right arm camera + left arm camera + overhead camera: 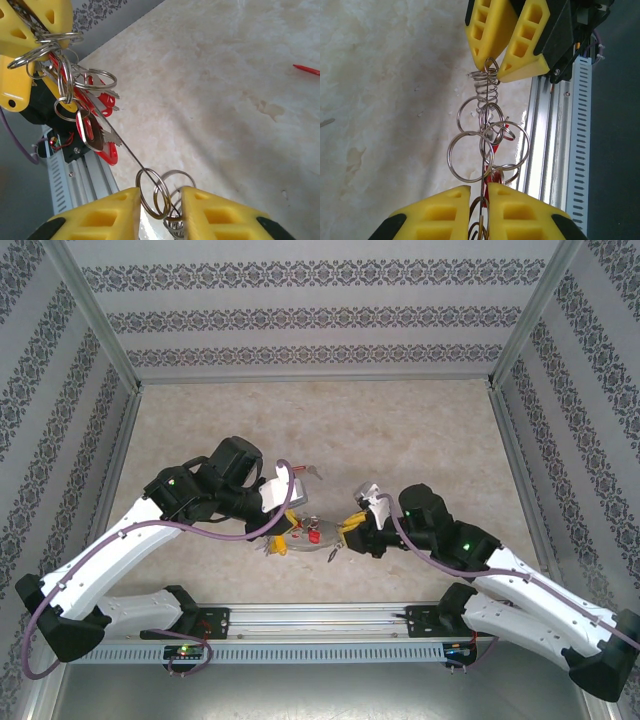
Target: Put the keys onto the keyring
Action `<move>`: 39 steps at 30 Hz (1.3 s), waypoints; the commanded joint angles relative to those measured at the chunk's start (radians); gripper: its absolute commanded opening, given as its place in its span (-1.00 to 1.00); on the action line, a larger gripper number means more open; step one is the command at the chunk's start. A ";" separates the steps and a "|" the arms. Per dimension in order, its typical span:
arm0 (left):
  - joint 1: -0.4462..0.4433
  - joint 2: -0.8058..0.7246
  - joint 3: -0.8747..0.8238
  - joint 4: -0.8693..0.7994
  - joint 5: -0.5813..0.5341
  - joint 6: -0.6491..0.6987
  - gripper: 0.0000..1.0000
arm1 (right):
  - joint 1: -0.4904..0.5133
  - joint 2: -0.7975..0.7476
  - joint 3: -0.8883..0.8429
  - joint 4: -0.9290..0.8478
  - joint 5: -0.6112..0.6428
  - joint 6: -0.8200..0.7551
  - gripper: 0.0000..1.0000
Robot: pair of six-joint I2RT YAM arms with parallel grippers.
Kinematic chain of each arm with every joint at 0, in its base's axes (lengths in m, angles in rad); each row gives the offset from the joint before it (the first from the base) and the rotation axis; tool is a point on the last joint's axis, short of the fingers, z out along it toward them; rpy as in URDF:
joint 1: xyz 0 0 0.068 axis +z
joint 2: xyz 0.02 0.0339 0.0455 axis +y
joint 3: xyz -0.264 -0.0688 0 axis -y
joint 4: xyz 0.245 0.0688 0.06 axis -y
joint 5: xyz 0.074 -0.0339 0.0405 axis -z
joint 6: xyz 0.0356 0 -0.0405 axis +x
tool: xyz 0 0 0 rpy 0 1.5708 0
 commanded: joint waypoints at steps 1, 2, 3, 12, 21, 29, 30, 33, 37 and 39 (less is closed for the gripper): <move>0.016 -0.033 0.002 0.052 0.014 -0.009 -1.00 | -0.008 0.006 0.039 -0.004 -0.029 -0.024 -0.56; 0.017 -0.035 -0.001 0.051 0.012 -0.010 -1.00 | -0.008 0.006 0.039 -0.002 -0.029 -0.025 -0.60; 0.017 -0.033 -0.002 0.051 0.013 -0.009 -1.00 | -0.008 0.004 0.039 0.000 -0.030 -0.026 -0.67; 0.020 -0.035 -0.004 0.052 0.005 -0.010 -1.00 | -0.008 -0.024 0.029 0.017 -0.043 -0.043 -1.00; 0.020 -0.035 -0.005 0.051 0.005 -0.014 -1.00 | -0.009 -0.034 0.026 0.047 -0.089 -0.053 -0.90; 0.021 -0.034 -0.003 0.050 0.009 -0.014 -1.00 | -0.006 0.012 0.036 0.070 -0.130 -0.054 -0.71; 0.021 -0.033 -0.003 0.050 0.009 -0.014 -1.00 | -0.005 0.015 0.037 0.070 -0.130 -0.055 -0.68; 0.022 -0.034 -0.003 0.050 0.008 -0.013 -1.00 | -0.005 0.022 0.040 0.072 -0.130 -0.057 -0.57; 0.022 -0.036 -0.002 0.049 0.008 -0.012 -1.00 | -0.005 0.033 0.045 0.071 -0.132 -0.060 -0.54; 0.022 -0.036 -0.003 0.049 0.006 -0.012 -1.00 | -0.005 0.041 0.046 0.072 -0.135 -0.060 -0.53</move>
